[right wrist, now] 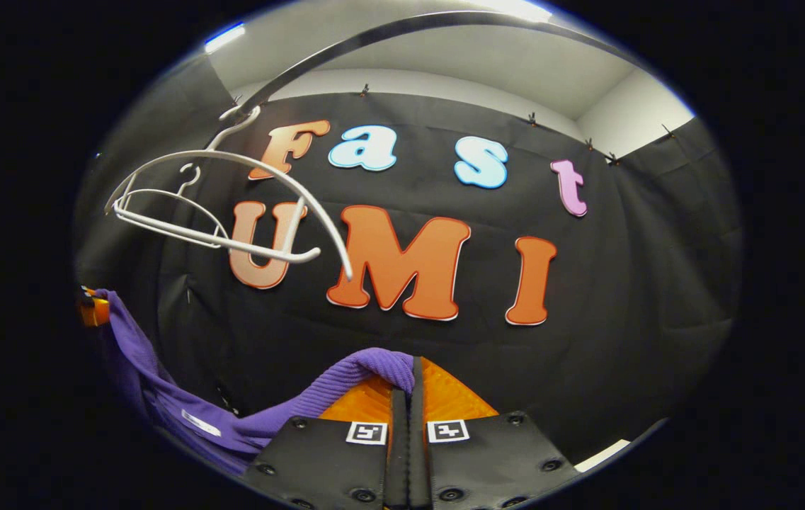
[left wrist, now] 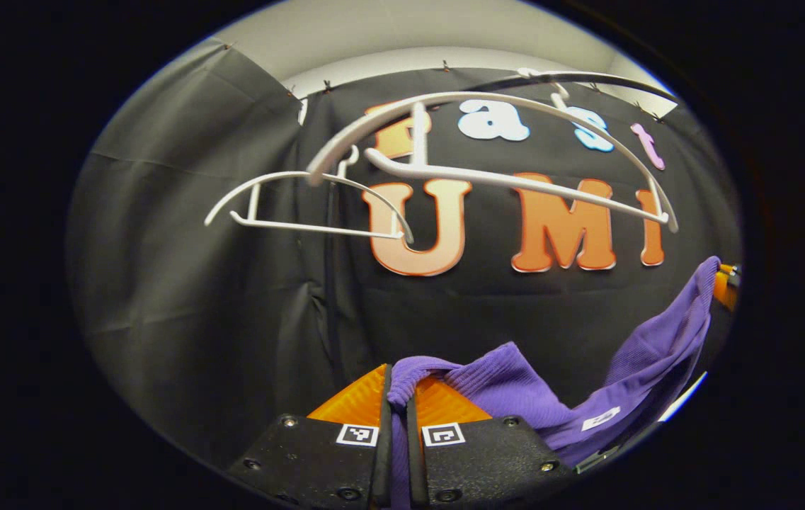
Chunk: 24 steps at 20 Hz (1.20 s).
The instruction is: Grasp the clothes on the hanger with both hands and then place them into the laundry hamper below.
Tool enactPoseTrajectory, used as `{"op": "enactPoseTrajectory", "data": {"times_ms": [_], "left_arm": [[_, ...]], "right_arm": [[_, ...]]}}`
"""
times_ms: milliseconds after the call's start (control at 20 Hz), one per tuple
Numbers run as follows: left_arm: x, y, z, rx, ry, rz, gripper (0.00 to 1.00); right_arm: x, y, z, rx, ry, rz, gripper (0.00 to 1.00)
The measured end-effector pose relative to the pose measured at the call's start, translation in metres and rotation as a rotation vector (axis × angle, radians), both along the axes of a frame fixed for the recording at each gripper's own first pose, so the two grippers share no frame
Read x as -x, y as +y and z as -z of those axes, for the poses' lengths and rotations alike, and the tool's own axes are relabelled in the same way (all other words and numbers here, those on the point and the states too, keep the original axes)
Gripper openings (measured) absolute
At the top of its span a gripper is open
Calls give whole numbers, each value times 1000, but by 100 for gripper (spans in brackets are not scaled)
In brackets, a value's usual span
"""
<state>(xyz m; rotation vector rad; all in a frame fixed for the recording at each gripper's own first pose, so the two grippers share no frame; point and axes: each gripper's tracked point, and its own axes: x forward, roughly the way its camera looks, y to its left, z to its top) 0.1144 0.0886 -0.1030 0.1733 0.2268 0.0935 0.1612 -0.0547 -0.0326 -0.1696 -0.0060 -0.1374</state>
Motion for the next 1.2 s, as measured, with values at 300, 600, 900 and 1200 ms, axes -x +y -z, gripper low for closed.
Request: {"op": "enactPoseTrajectory", "data": {"times_ms": [300, 600, 900, 1200], "left_arm": [[18, -83, 62, 145, 185, 172, 10], [71, -131, 149, 364, 528, 160, 12], [103, -137, 194, 292, 689, 133, 12], [126, -133, 224, 301, 812, 99, 12]], "right_arm": [[10, 32, 78, -171, 231, -54, 7], [36, 38, 183, -341, 537, 13, 7], [63, 32, 238, -349, 719, 36, 8], [81, 46, 271, -346, 870, 14, 10]]}}
